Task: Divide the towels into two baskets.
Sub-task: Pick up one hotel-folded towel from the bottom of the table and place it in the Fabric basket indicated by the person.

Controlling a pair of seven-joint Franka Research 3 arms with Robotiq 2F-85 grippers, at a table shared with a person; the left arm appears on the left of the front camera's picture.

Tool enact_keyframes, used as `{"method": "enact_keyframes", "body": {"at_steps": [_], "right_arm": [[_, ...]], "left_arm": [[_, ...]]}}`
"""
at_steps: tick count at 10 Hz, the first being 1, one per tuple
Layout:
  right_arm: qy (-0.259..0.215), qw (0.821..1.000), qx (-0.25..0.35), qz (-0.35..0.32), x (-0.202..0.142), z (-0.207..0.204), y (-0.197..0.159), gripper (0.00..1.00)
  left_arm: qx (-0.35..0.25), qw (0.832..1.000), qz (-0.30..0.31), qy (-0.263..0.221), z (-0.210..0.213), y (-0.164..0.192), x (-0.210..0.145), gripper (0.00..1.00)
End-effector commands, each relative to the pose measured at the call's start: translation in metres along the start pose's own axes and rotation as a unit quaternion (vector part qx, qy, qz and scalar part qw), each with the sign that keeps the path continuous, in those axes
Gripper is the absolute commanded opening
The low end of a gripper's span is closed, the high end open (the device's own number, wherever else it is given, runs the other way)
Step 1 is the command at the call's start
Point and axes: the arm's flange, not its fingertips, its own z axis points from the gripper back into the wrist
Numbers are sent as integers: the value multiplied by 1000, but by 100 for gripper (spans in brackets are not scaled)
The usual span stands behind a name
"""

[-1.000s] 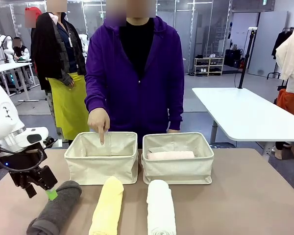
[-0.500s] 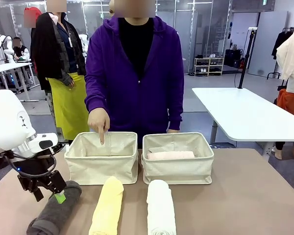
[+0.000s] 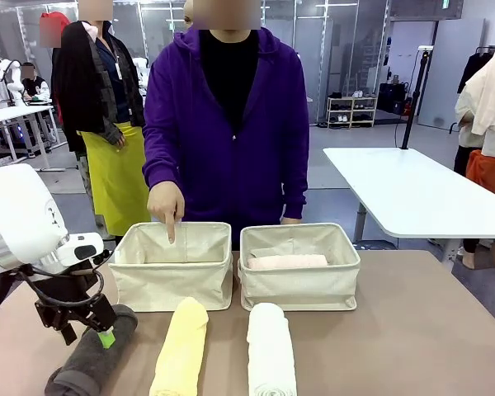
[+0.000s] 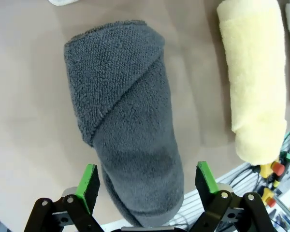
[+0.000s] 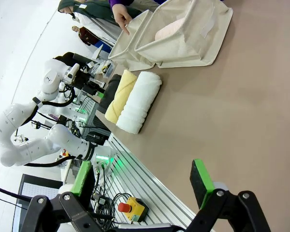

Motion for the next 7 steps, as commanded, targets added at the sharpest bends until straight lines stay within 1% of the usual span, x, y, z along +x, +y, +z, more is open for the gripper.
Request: {"method": "enact_keyframes", "body": {"at_steps": [1, 3, 4, 7], "right_arm": [[-1, 1000, 4, 1, -1, 2, 5, 100], [-1, 1000, 4, 1, -1, 2, 5, 100], [-1, 1000, 4, 1, -1, 2, 5, 100], [-1, 1000, 4, 1, -1, 2, 5, 100]], "left_arm": [[12, 1000, 12, -15, -30, 1, -28, 100], [16, 1000, 16, -3, -41, -1, -28, 100], [27, 1000, 14, -7, -45, -1, -27, 100], [26, 1000, 18, 0, -56, -2, -29, 100]]}}
